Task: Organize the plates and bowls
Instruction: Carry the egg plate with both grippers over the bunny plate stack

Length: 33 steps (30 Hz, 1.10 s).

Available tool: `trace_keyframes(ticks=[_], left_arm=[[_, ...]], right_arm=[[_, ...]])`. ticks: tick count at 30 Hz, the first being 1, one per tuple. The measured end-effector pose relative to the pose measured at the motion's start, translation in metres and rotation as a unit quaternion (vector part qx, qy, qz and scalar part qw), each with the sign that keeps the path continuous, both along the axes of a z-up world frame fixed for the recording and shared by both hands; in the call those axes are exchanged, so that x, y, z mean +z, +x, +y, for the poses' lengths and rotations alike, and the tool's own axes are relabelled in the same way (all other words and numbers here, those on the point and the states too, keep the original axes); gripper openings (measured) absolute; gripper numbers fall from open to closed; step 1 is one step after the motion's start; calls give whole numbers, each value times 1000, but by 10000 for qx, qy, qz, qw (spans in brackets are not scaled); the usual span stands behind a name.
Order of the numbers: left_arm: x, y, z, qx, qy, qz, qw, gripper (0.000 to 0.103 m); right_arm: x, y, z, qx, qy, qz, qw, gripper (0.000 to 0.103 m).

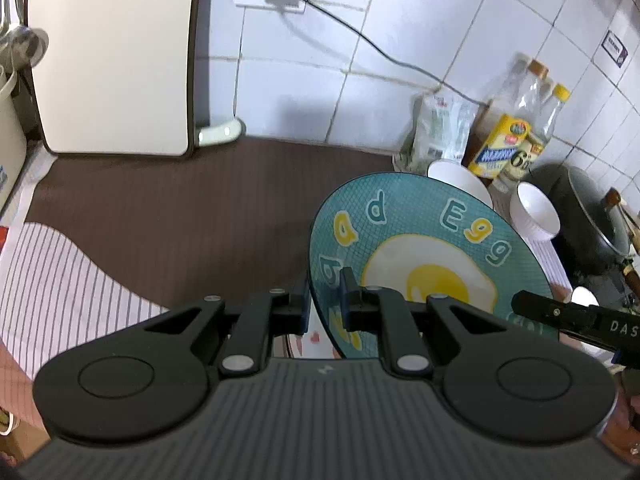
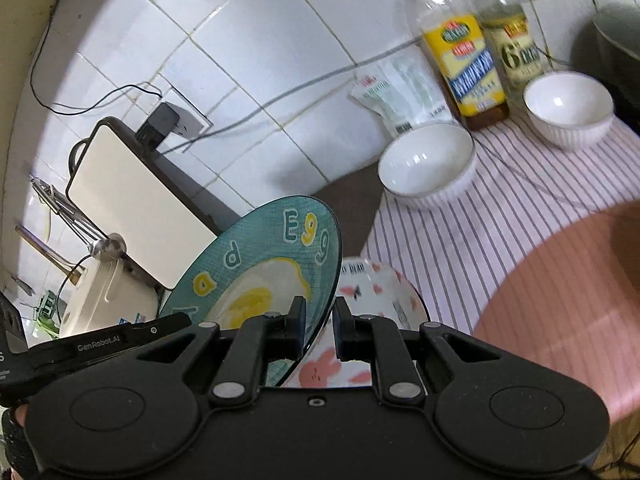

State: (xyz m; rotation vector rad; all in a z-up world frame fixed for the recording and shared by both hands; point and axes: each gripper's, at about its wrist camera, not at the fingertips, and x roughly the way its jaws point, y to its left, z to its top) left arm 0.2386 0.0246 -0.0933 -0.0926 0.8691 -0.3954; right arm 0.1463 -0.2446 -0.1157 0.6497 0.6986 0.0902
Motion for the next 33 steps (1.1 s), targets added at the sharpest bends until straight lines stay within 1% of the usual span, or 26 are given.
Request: trace_keyframes(ticks=[13, 22, 25, 28, 33], left_arm=[[-27, -15, -3, 10, -93, 284, 9996, 12], [-62, -14, -4, 85, -103, 626, 9979, 13], [-70, -14, -4, 84, -80, 665, 9977, 13], [-77, -11, 0, 145, -116, 737, 9971, 13], [-85, -6, 3, 195, -106, 780, 9967, 13]], right_arm=[[-17, -20, -8, 42, 49, 178, 9998, 18], [-44, -18, -8, 38, 52, 544, 9985, 18], [-50, -14, -8, 9, 115, 682, 9976, 18], [-53, -9, -6, 53, 50, 772, 9970, 18], [-56, 0, 2, 157, -200, 905, 9956, 18]])
